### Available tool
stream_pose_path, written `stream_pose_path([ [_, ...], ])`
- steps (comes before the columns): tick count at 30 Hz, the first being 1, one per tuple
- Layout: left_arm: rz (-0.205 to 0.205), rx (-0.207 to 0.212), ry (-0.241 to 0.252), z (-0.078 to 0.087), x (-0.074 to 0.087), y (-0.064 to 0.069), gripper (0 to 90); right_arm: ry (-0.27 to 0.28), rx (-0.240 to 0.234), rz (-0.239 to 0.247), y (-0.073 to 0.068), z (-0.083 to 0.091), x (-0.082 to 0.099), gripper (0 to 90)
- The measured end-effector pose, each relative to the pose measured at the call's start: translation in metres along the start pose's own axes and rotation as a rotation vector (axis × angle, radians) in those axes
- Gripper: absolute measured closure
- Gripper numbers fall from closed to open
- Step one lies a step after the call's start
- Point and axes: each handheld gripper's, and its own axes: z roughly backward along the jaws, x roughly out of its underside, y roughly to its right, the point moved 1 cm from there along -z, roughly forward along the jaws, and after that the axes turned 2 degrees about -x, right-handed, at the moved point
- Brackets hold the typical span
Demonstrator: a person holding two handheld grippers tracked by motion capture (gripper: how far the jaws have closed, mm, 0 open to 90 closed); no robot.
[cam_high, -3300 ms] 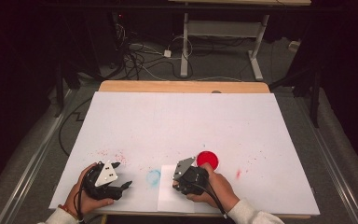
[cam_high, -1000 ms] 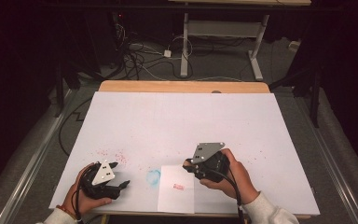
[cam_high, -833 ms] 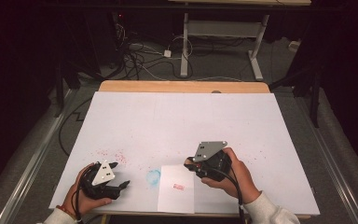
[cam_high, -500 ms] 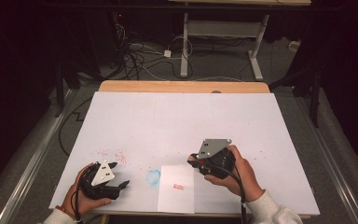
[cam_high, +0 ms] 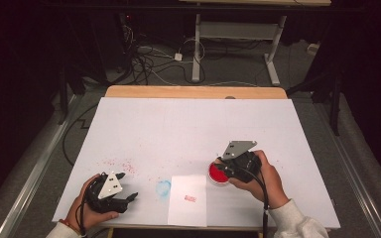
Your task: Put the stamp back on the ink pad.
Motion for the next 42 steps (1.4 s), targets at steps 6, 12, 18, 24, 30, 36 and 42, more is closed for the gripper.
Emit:
stream_pose_path([
  [6, -0.003, 0.002, -0.004, -0.001, 0.000, 0.001, 22.5, -0.042, -0.007, -0.002, 0.002, -0.013, 0.006, 75.7],
  [12, -0.004, 0.005, -0.004, -0.001, 0.000, 0.001, 22.5, -0.099, 0.012, -0.032, 0.007, -0.027, 0.015, 75.6],
  [18, -0.002, 0.005, -0.006, -0.002, 0.000, 0.000, 22.5, -0.127, 0.010, -0.042, 0.008, -0.039, 0.020, 75.6],
  [24, -0.004, 0.006, -0.007, -0.002, -0.001, 0.001, 22.4, -0.143, -0.006, -0.052, 0.007, -0.046, 0.024, 75.2],
  [30, -0.005, 0.005, -0.010, -0.003, -0.001, 0.001, 22.4, -0.147, -0.004, -0.053, 0.007, -0.048, 0.024, 75.1],
  [36, -0.008, 0.005, -0.013, -0.003, -0.001, 0.001, 22.4, -0.145, -0.001, -0.051, 0.007, -0.049, 0.024, 75.7],
  [42, -0.012, 0.006, -0.014, -0.003, -0.001, 0.002, 22.4, -0.147, 0.010, -0.043, 0.005, -0.050, 0.024, 75.7],
])
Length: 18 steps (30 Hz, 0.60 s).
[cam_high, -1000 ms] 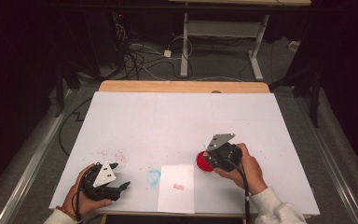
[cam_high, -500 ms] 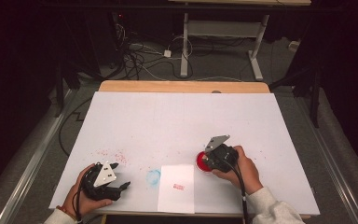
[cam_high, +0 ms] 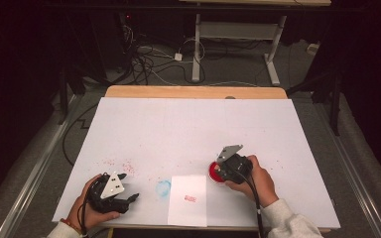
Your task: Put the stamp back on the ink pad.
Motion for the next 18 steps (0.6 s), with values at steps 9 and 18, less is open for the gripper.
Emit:
stream_pose_path([
  [9, 0.002, 0.000, 0.001, 0.000, 0.000, 0.000, 22.4, 0.005, -0.008, -0.010, 0.001, 0.003, -0.001, 72.0],
  [18, 0.003, -0.001, 0.001, 0.001, 0.000, -0.001, 22.4, 0.065, 0.000, -0.019, 0.001, 0.013, -0.004, 63.5],
])
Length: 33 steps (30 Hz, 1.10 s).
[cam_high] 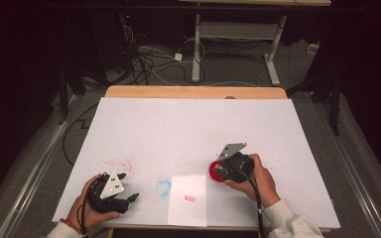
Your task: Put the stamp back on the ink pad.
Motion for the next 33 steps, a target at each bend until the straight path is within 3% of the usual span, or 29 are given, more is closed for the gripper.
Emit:
stream_pose_path([
  [6, -0.002, -0.003, 0.000, 0.000, 0.000, 0.000, 22.4, 0.086, 0.026, -0.010, -0.001, 0.014, -0.005, 59.9],
  [15, -0.002, -0.005, 0.002, 0.000, 0.000, 0.000, 22.5, 0.183, 0.085, -0.044, 0.003, 0.027, -0.007, 47.5],
  [25, 0.000, -0.006, 0.005, 0.000, 0.000, 0.000, 22.4, 0.261, 0.172, -0.075, 0.003, 0.037, -0.008, 34.3],
  [29, -0.001, -0.004, 0.004, 0.000, 0.000, 0.000, 22.4, 0.301, 0.160, -0.071, 0.003, 0.042, -0.008, 32.2],
  [33, -0.002, -0.003, 0.004, 0.000, -0.001, 0.000, 22.4, 0.325, 0.202, -0.089, 0.002, 0.045, -0.007, 27.9],
])
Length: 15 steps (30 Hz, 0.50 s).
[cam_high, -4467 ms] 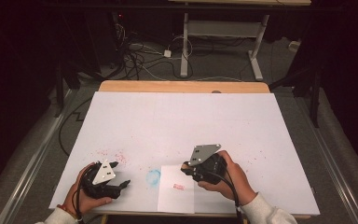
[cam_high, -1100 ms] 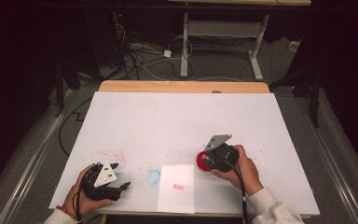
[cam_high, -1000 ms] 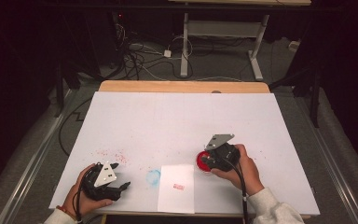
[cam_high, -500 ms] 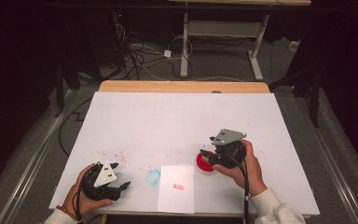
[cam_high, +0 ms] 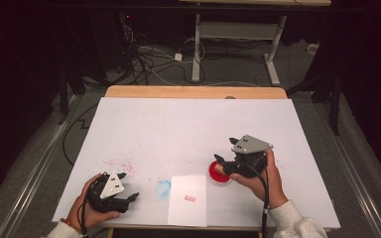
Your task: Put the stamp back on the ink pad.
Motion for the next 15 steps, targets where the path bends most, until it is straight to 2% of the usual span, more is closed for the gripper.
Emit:
stream_pose_path([
  [7, -0.001, 0.002, -0.001, -0.001, -0.001, 0.000, 22.4, 0.025, 0.033, 0.011, -0.001, 0.007, -0.001, 20.3],
  [15, -0.003, 0.005, 0.001, -0.002, -0.002, 0.000, 22.4, 0.064, 0.070, 0.037, -0.006, 0.014, -0.001, 17.4],
])
